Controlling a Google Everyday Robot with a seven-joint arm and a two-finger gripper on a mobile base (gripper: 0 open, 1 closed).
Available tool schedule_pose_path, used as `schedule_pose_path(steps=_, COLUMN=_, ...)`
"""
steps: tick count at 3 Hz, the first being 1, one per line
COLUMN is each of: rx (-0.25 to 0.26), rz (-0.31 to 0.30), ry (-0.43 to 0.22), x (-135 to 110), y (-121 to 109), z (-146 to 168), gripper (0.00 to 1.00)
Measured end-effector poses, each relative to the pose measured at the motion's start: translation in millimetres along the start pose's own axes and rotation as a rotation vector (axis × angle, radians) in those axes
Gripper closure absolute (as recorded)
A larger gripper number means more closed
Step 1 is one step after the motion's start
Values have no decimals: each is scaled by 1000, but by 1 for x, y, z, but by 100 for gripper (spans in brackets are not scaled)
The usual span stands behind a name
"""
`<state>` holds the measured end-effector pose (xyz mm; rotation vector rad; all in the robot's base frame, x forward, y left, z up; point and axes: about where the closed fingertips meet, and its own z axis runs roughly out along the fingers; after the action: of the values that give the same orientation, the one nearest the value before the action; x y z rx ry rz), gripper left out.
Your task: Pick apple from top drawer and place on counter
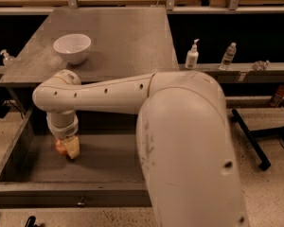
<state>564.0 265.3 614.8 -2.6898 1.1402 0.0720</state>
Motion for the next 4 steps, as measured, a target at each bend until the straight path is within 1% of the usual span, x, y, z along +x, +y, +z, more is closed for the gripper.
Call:
schedule_pose_path(steps=1, rx=264, rz=-45, ry=98, x=-43, y=10, z=-75, gripper=100)
schedule_pose_path(steps=2, rx=373, rz=-57, ry=197, x=-64, y=51, z=-122, gripper=100)
schedule_pose_path(steps=3, rx=383, rz=-22, ry=244, x=-62, y=77, z=-133, gripper=100)
schedule_pose_path(steps=4, rx=362, rz=51, ry=210, x=-50, y=76, z=-143, gripper=100)
